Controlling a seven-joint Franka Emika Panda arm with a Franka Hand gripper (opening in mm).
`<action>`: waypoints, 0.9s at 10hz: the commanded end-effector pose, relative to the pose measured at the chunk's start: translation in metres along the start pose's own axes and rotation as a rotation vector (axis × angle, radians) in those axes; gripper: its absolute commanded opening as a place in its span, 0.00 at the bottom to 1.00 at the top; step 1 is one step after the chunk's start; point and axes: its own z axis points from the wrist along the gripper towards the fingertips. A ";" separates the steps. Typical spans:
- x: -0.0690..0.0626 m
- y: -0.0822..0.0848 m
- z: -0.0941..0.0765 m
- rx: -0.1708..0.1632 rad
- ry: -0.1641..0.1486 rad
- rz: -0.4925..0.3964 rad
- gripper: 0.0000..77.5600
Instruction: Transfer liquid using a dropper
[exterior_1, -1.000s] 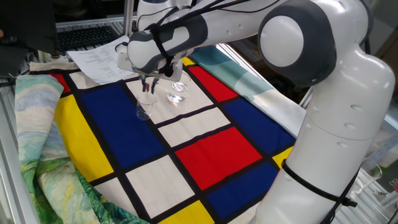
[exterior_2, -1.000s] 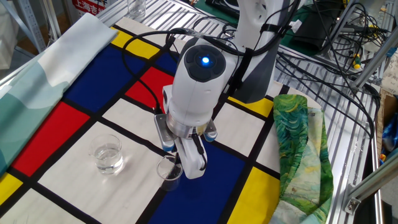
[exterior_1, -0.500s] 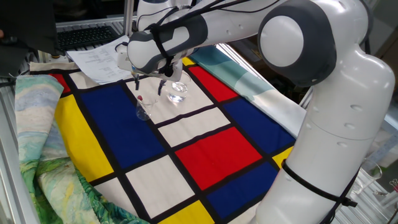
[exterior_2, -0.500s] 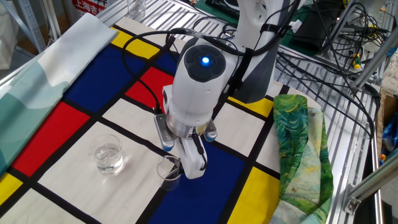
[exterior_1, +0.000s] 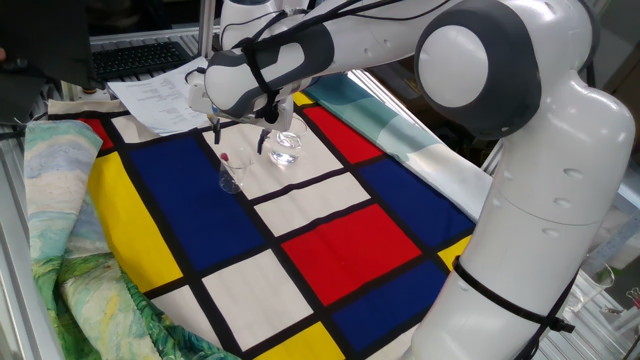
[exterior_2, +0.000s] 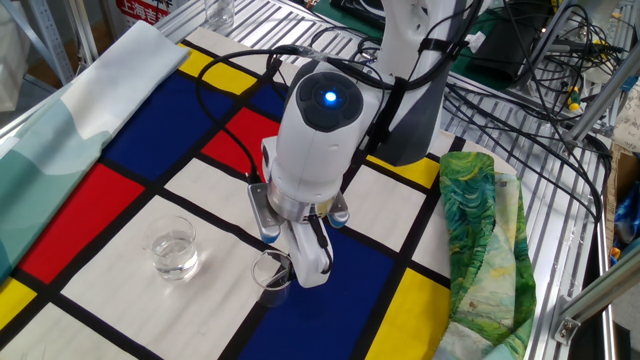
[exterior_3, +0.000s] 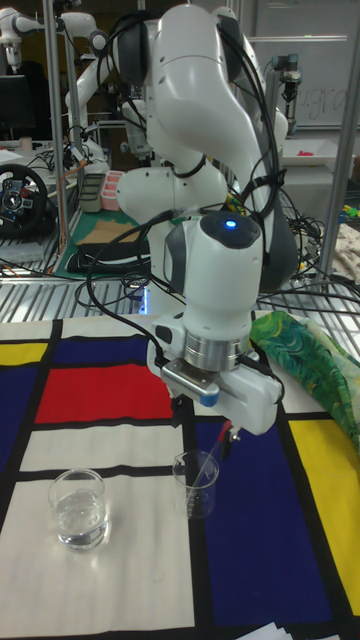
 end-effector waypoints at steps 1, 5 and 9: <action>0.033 0.004 -0.024 0.073 -0.063 0.058 1.00; 0.036 0.004 -0.026 0.079 -0.092 0.052 1.00; 0.038 0.006 -0.024 0.065 -0.138 0.057 1.00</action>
